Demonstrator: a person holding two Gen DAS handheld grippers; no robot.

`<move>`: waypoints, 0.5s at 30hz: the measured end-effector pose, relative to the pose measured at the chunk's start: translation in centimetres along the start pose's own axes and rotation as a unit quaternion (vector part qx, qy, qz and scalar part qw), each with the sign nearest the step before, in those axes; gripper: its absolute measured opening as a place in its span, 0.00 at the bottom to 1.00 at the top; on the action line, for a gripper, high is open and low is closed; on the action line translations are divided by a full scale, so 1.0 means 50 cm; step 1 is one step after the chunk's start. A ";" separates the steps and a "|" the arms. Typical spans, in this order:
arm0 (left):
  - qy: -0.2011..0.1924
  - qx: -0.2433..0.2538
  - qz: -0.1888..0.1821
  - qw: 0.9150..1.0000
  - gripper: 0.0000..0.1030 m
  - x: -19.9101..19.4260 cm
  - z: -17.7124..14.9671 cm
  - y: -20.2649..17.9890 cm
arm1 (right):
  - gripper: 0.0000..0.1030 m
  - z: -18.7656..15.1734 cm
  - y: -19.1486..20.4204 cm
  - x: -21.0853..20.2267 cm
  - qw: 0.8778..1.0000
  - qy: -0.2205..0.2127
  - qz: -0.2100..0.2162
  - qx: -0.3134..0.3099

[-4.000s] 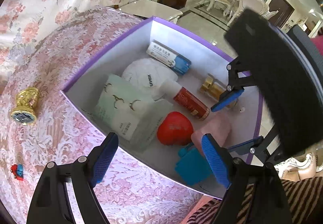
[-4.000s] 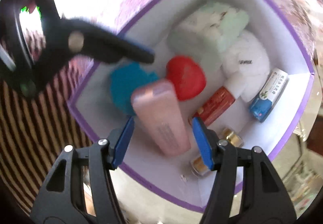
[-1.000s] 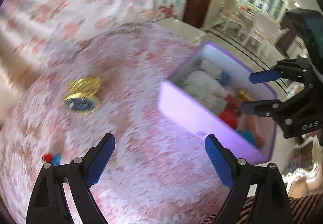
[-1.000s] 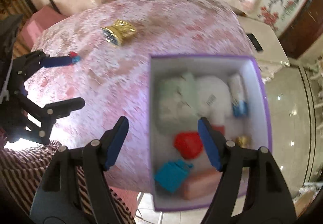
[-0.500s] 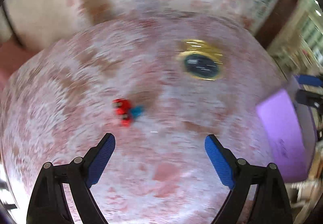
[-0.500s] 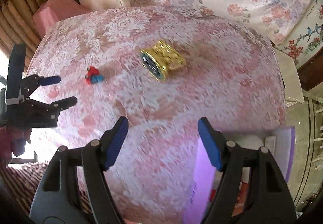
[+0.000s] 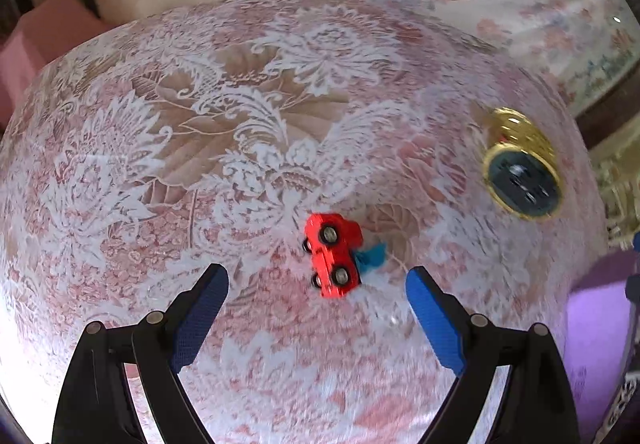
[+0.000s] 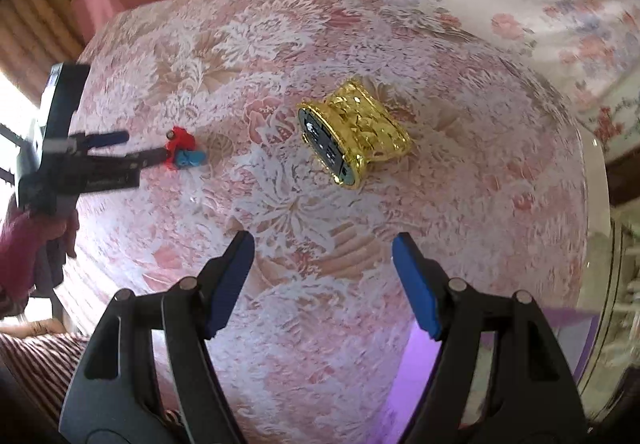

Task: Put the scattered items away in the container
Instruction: 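Grasp the red toy car with the left gripper while the right gripper grasps the gold ornament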

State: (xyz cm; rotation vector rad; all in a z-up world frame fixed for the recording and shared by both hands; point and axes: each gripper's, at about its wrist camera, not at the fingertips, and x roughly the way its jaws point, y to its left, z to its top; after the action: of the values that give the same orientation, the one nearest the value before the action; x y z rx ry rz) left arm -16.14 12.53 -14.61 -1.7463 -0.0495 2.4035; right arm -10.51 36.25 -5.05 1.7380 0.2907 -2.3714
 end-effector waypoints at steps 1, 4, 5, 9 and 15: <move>0.000 -0.006 0.005 1.000 0.88 0.007 0.003 -0.003 | 0.72 0.006 -0.007 0.004 1.000 0.001 0.002 -0.007; 0.009 -0.019 0.023 1.000 0.88 0.032 0.010 -0.012 | 0.72 0.023 -0.029 0.015 1.000 0.001 0.008 -0.029; 0.012 -0.023 0.029 0.999 0.88 0.040 0.011 -0.015 | 0.72 0.028 -0.037 0.018 0.999 -0.001 0.009 -0.035; 0.015 -0.032 0.055 0.998 0.86 0.058 0.008 -0.027 | 0.72 0.049 -0.069 0.033 0.998 0.001 0.015 -0.055; 0.020 -0.048 0.067 0.996 0.82 0.073 0.003 -0.033 | 0.72 0.079 -0.108 0.062 0.996 0.009 0.018 -0.086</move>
State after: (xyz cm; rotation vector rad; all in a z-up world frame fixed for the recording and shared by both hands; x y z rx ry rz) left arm -17.18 14.74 -17.78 -1.8962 -0.0442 2.4970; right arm -16.51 40.30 -6.59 1.6726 0.4477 -2.2341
